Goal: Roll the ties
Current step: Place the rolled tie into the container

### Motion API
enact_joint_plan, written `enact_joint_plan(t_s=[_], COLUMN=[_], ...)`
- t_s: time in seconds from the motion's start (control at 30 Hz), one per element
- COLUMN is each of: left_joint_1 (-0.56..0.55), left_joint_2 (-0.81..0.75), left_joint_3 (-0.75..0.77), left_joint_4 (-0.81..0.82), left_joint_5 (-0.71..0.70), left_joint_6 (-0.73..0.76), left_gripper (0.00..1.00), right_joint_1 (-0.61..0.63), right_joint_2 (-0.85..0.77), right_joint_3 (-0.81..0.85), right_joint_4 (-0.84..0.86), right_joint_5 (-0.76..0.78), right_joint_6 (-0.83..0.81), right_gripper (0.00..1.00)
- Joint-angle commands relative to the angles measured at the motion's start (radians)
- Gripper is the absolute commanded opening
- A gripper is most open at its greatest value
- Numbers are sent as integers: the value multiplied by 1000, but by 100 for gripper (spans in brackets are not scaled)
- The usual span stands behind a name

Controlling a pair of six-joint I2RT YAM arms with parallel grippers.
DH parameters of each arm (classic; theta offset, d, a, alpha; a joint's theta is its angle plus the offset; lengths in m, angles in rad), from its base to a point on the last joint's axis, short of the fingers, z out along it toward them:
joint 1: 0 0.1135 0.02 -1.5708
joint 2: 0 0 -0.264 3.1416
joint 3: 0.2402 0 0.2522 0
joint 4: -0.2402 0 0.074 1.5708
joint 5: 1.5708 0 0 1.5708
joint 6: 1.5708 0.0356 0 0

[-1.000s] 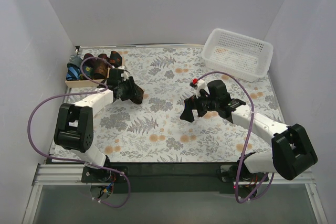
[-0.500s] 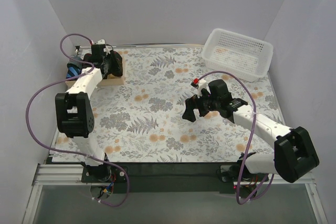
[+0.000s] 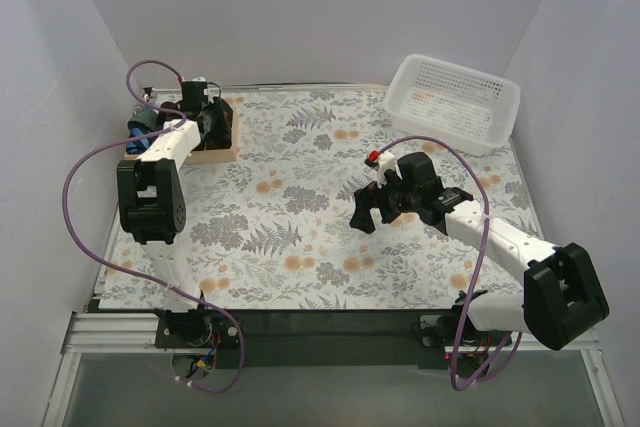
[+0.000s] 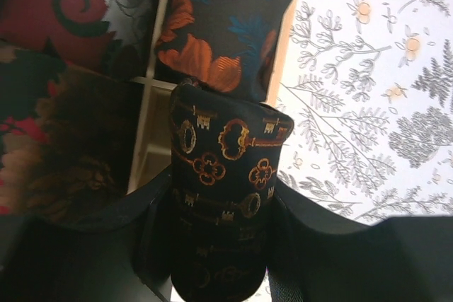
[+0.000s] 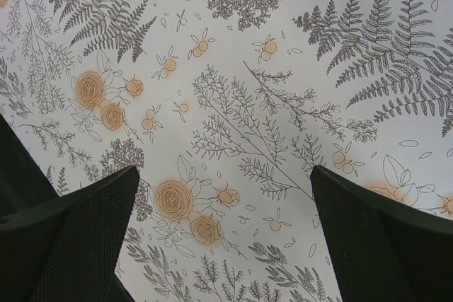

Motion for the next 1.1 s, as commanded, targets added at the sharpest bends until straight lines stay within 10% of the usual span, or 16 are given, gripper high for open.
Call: enact_joint_plan(t_s=[0.0, 1.07], left_joint_1=[7, 2], left_joint_2=[8, 80], left_joint_3=[43, 43], left_joint_4=[-16, -22], left_joint_5=[-86, -78], left_joint_6=[33, 68], left_gripper=[34, 54], right_joint_1=[-4, -4], right_joint_2=[-18, 2], right_joint_3=[43, 29], right_joint_4=[-1, -1], right_joint_5=[4, -19], right_joint_6=[-13, -10], right_gripper=[96, 96])
